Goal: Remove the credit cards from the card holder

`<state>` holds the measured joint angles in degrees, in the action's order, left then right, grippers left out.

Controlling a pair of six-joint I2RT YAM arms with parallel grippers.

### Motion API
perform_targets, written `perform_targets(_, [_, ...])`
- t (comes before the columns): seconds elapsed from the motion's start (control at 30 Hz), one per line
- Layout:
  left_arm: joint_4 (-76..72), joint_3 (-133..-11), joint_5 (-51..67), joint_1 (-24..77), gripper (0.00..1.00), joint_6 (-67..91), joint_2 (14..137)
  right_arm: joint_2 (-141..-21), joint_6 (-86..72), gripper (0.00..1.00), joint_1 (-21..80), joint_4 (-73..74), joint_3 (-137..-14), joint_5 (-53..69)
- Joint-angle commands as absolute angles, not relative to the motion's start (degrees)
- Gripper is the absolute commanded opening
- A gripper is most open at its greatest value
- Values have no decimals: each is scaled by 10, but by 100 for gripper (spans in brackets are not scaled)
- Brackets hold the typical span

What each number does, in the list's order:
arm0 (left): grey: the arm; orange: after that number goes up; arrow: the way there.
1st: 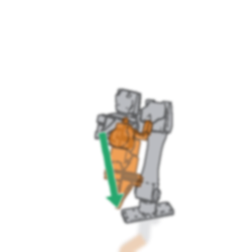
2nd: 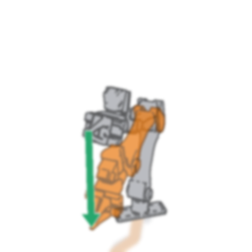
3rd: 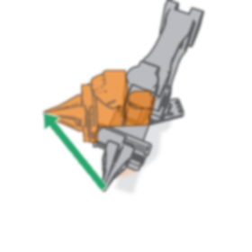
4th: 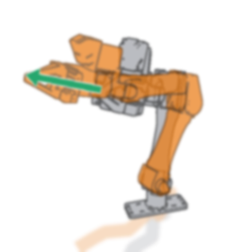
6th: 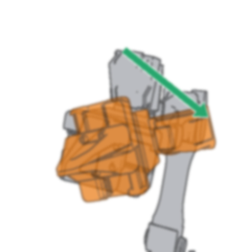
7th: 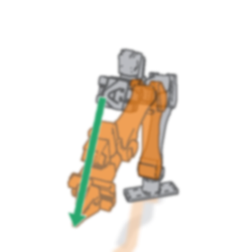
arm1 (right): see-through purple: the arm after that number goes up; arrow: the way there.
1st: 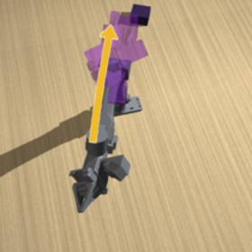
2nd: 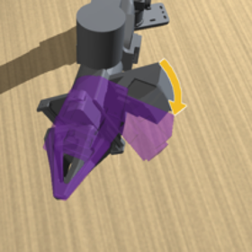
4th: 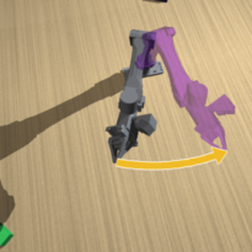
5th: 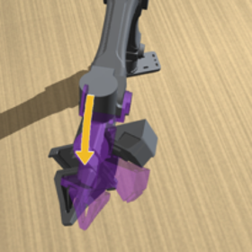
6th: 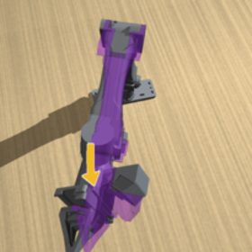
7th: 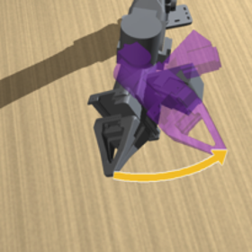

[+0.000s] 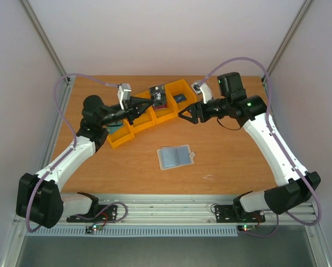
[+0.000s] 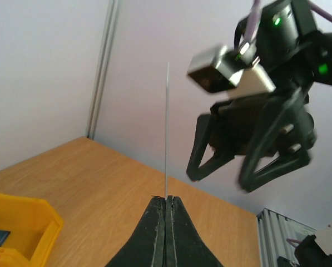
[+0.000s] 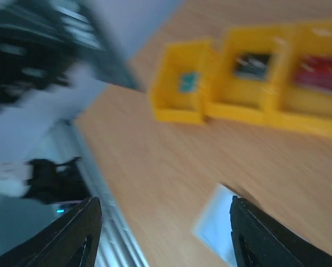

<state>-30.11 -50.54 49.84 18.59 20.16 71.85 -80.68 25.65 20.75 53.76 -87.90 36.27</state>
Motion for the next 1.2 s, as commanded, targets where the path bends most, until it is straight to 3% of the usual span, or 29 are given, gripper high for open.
perform_targets(0.0, [-351, -520, 556, 196, 0, 199, 716, -803, 253, 64, 239, 427, -899, 556])
perform_targets(0.2, [-355, -523, 579, 208, 0, 200, 718, -814, 237, 61, 253, 377, -912, 588])
perform_targets(0.4, [-357, -525, 587, 213, 0, 200, 724, -833, 232, 39, 254, 381, -920, 602])
perform_targets(0.73, [-356, -530, 593, 214, 0, 202, 727, -854, 289, 35, 252, 453, -960, 567])
perform_targets(1.17, [-361, -529, 591, 214, 0, 202, 725, -866, 329, 40, 234, 520, -1005, 550])
